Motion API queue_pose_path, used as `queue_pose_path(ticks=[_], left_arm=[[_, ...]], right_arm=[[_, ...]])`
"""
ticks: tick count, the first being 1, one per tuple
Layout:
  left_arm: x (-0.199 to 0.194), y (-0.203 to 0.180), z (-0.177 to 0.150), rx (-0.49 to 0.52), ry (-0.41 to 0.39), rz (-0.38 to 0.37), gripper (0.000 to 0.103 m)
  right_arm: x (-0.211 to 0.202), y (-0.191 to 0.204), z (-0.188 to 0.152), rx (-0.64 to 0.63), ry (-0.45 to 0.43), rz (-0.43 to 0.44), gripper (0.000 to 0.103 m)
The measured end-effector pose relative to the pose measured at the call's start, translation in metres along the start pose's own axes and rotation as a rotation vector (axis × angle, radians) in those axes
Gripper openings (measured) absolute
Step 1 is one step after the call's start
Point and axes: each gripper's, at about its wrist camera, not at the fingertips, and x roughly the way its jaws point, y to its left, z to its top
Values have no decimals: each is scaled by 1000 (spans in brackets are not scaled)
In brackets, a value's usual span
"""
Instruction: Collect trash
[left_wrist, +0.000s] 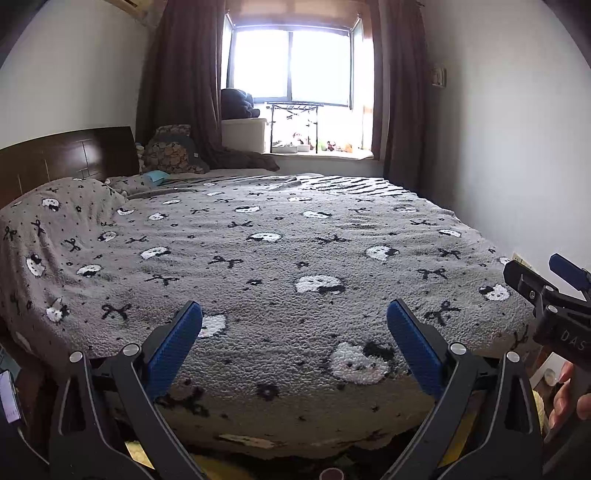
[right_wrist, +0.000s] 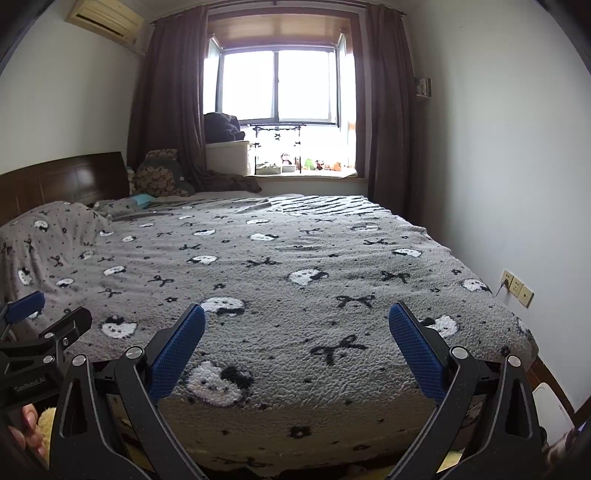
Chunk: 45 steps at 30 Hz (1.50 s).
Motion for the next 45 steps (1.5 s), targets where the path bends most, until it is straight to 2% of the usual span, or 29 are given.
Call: queue_pose_path(ticks=[45], left_arm=[[-3, 3, 5, -12, -15, 31, 95]], right_arm=[[3, -3, -2, 7, 6, -9, 100]])
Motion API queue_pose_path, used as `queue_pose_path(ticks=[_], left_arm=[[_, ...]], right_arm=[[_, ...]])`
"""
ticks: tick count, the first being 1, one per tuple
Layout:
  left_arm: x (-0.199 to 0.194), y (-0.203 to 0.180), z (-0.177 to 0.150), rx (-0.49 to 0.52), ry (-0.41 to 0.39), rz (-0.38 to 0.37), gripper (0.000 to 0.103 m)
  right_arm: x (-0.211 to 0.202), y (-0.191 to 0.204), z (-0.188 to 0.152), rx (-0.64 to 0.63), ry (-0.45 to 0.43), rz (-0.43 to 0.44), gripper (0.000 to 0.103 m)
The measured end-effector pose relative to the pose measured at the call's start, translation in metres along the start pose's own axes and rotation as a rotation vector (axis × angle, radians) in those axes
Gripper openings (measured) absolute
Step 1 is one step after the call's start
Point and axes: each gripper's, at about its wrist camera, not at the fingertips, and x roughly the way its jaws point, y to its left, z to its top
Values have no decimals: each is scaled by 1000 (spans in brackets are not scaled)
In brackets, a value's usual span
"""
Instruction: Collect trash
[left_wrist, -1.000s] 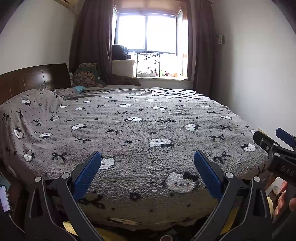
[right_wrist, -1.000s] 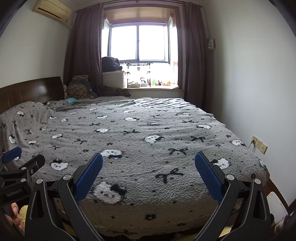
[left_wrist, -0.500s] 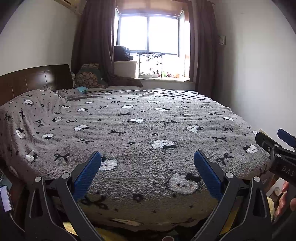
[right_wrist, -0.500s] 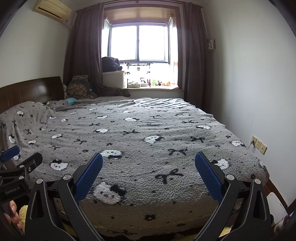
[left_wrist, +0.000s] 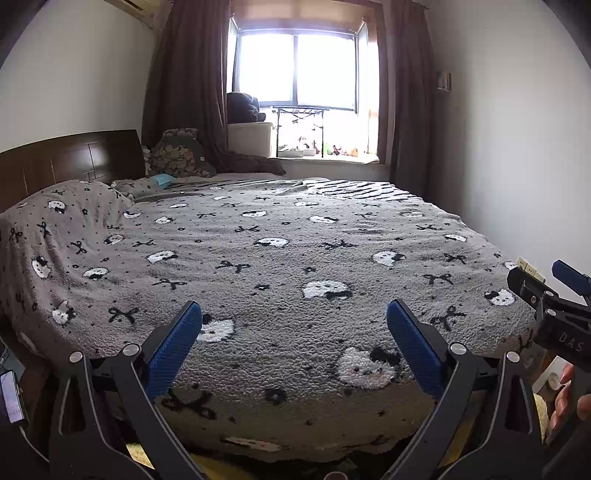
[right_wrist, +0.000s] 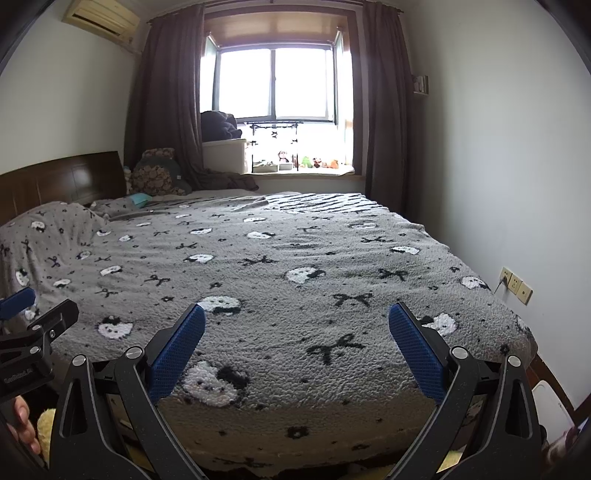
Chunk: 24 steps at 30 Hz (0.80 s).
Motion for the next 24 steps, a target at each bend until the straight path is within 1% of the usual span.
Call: queue_pose_path(ticks=[24], left_arm=[[0, 0, -2, -6, 1, 4, 95]], right_arm=[[1, 1, -2, 7, 5, 2, 100]])
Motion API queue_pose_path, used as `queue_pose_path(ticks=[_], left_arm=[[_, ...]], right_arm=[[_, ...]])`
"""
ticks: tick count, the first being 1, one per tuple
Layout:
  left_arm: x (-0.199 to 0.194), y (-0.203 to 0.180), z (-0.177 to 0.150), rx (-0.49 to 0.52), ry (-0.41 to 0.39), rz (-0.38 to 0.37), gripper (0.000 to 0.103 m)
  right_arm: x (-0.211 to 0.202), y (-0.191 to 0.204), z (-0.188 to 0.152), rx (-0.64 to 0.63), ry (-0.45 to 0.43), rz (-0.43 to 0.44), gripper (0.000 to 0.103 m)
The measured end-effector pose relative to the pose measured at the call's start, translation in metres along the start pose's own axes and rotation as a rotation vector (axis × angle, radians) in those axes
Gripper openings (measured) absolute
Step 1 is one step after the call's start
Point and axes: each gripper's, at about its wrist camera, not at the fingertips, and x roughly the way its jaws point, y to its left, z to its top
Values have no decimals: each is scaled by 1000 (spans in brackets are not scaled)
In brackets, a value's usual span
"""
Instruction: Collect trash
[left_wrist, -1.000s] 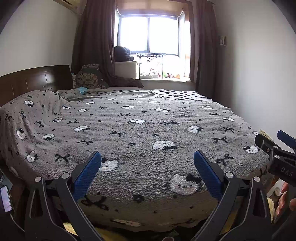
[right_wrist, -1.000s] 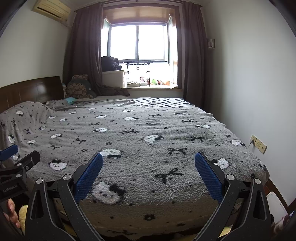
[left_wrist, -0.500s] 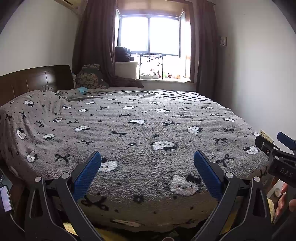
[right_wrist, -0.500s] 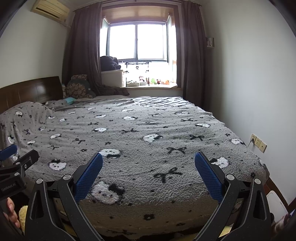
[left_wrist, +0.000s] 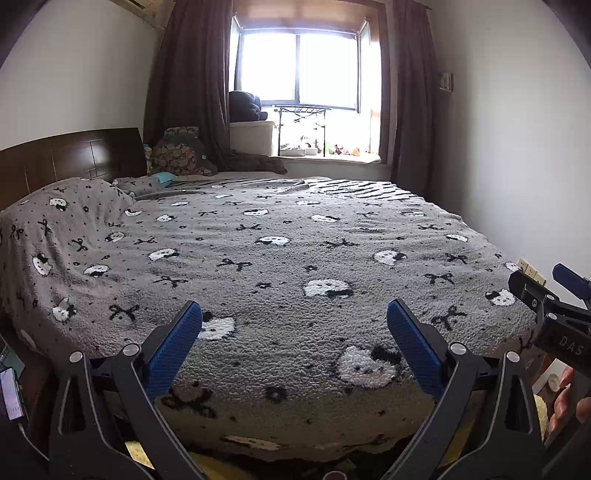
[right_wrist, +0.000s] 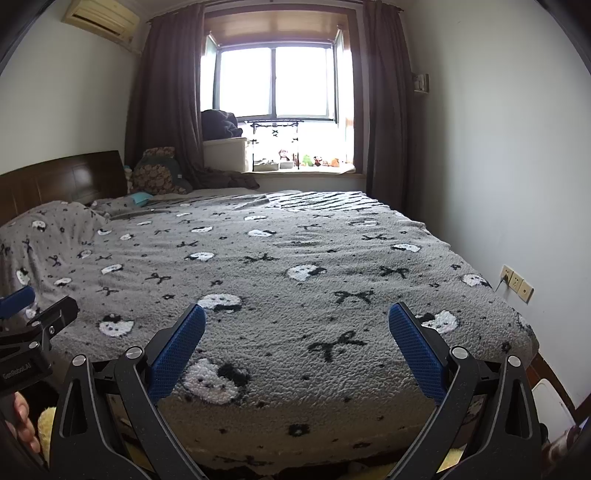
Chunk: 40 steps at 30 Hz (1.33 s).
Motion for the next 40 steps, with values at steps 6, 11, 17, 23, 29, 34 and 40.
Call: queue_pose_path(ticks=[6, 11, 17, 23, 29, 34, 40], left_arm=[[-1, 0, -1, -3, -5, -1, 95], [-1, -1, -1, -2, -7, -1, 95], [-4, -1, 0, -4, -21, -21, 95], [-9, -5, 2, 11, -56, 10, 95], [-10, -3, 3, 5, -52, 3, 95], [-8, -1, 3, -4, -37, -1, 95], [-7, 1, 3, -7, -34, -5, 95]], right_arm=[[0, 0, -1, 3, -2, -3, 100], [0, -1, -1, 3, -2, -3, 100], [-2, -1, -3, 5, -1, -5, 100], [-3, -3, -3, 7, -1, -7, 100], [-4, -3, -3, 8, -1, -10, 100], [-4, -4, -2, 12, -1, -12, 100], [-4, -4, -2, 13, 1, -14, 100]])
